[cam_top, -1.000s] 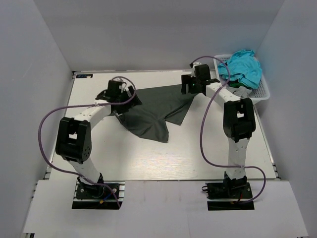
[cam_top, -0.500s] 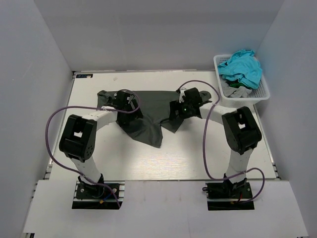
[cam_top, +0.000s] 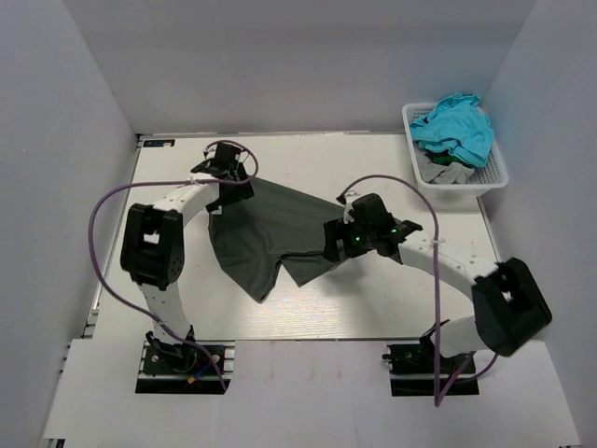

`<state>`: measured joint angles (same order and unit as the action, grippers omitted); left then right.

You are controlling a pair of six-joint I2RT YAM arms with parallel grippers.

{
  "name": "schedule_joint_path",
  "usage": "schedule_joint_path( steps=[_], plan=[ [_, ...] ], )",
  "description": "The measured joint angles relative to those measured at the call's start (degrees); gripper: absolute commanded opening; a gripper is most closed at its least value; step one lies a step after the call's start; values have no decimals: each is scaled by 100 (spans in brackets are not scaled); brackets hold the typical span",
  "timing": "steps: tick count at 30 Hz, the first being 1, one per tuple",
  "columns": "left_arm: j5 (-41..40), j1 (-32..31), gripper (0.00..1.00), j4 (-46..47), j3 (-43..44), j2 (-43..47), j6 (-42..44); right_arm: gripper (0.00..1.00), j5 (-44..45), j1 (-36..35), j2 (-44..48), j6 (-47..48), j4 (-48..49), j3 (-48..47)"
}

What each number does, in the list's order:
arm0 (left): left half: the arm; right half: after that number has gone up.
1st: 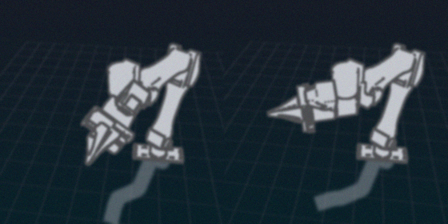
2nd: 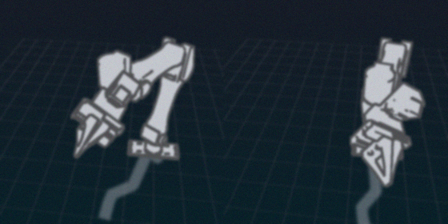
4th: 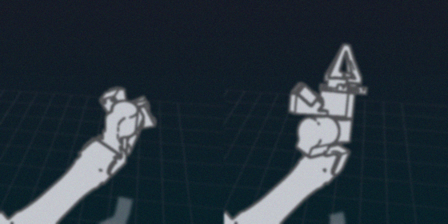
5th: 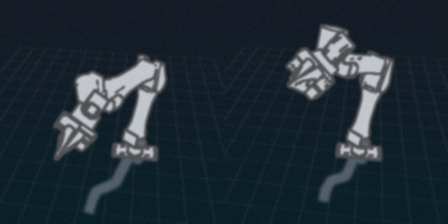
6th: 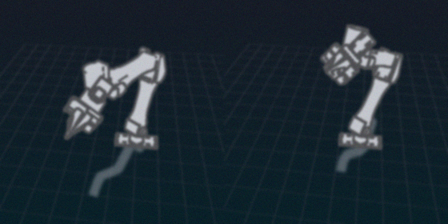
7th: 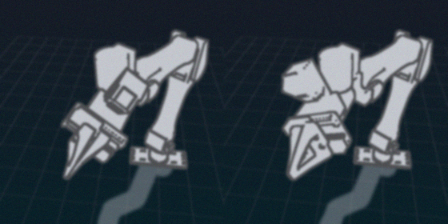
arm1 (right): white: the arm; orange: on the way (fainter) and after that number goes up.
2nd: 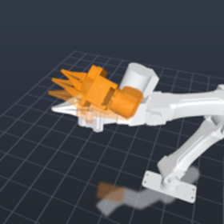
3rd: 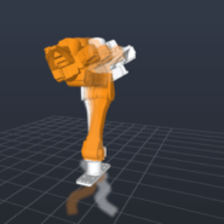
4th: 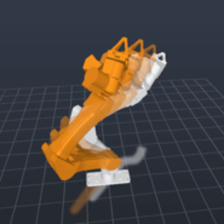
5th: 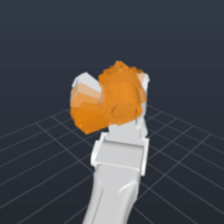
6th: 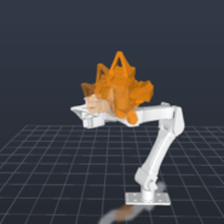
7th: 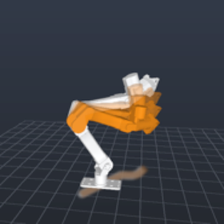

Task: Fold and stack the t-shirts
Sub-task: Flatten out the tshirt

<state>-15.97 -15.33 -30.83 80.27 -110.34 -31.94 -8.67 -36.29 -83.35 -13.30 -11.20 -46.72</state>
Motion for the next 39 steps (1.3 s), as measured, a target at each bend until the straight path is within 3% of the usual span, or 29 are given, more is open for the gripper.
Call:
schedule_joint_path(
  steps=[3,6,9,11,20,26,32,35,37,39],
  plan=[
    [87,-83,100,-175,-428,741,17,90,669,81,634,-330,-258,-173],
    [699,-332,100,-133,-1410,2105,-7,90,1685,238,964,-837,-682,-584],
    [1329,-844,100,44,-2562,3635,-127,90,2516,636,1132,-1178,-964,-732],
    [1709,-1248,100,-61,-2977,4103,-238,90,2852,1064,1185,-1283,-1233,-695],
    [1897,-2715,100,-901,-3298,3554,-807,90,2817,2754,396,-1438,-1698,-588],
    [1338,-3032,100,-1567,-3298,3259,-1097,90,2505,2999,-107,-1368,-1563,-590],
    [866,-3189,91,-1700,-3298,3001,-1270,90,2105,3027,-450,-1172,-1268,-590],
    [802,-3220,84,-1539,-3305,2715,-1300,90,2087,3029,-527,-1099,-1172,-601],
    [776,-3244,73,-1381,-3316,2496,-1314,90,2087,3029,-573,-1056,-1108,-601],
    [765,-3270,53,-1244,-3346,2323,-1314,90,2074,3029,-643,-1034,-1060,-601]
  ],
)
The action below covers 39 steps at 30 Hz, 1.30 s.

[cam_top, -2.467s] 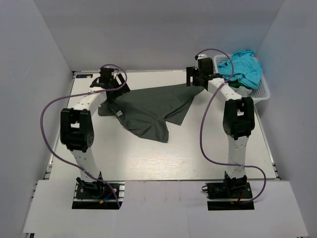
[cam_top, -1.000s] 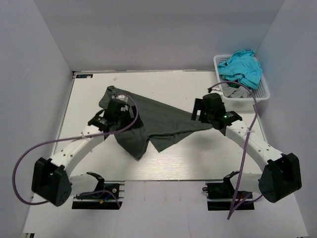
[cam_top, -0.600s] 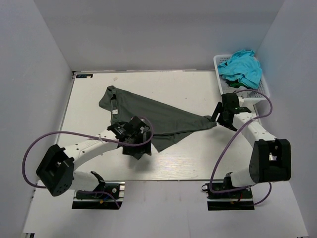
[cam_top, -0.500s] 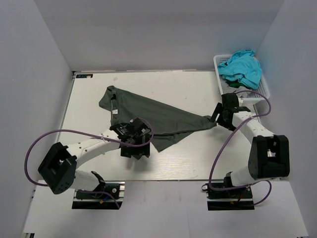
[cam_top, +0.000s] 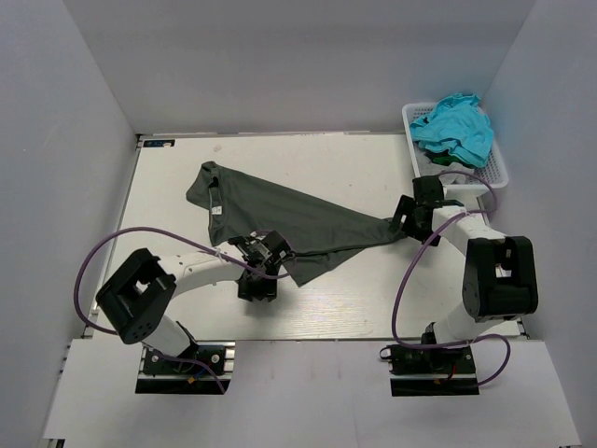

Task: Fold and stack the t-shirts
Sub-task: Flatten out the tshirt

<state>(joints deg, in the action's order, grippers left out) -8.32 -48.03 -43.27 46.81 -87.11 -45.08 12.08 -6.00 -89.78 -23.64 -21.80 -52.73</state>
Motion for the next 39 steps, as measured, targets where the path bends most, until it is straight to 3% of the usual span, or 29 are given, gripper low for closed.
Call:
schedule_joint_path(
  steps=[6,7,10,16,19,28,34,39],
  plan=[
    [-133,-13,16,173,2,-7,15,81,-111,0,-280,103,221,0],
    [-166,-13,1,192,2,-4,13,80,-170,0,-337,133,258,0],
    [-341,2,0,219,4,9,-7,53,-317,-2,-435,186,328,0],
    [-1381,76,0,-70,236,-4,-166,30,-560,0,-562,334,557,-42],
    [-1969,101,0,-188,542,4,-289,0,-673,7,-660,396,717,-90],
    [-3532,98,0,-796,1410,697,-450,0,-1121,9,-402,592,697,-111],
    [-4444,98,0,-1139,2479,1602,-192,0,-1585,-13,1058,697,422,-232],
    [-4813,90,0,-603,2868,2857,660,0,-1834,-13,2142,841,-96,-1069]
  ],
)
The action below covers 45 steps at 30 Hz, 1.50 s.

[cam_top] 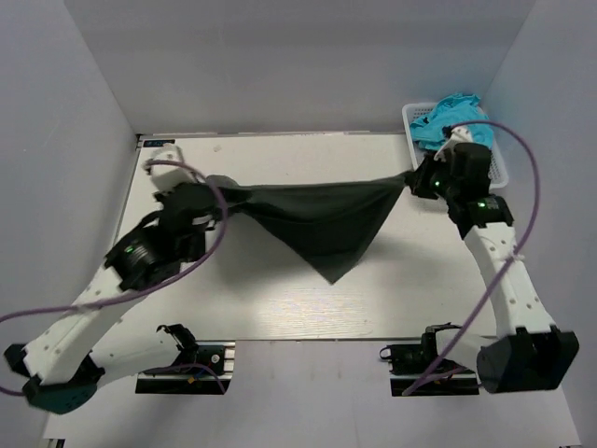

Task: Fold and stack the t-shirts
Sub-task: Flatten out the tshirt

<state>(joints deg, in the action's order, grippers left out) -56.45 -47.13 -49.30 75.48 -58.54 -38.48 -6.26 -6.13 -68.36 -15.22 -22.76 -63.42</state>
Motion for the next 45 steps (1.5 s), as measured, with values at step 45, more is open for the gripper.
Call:
schedule_joint_path(
  steps=[45],
  plan=[
    [1263,295,0,4271,-85,-944,4454,0,-398,7,833,-192,-284,-343]
  ],
)
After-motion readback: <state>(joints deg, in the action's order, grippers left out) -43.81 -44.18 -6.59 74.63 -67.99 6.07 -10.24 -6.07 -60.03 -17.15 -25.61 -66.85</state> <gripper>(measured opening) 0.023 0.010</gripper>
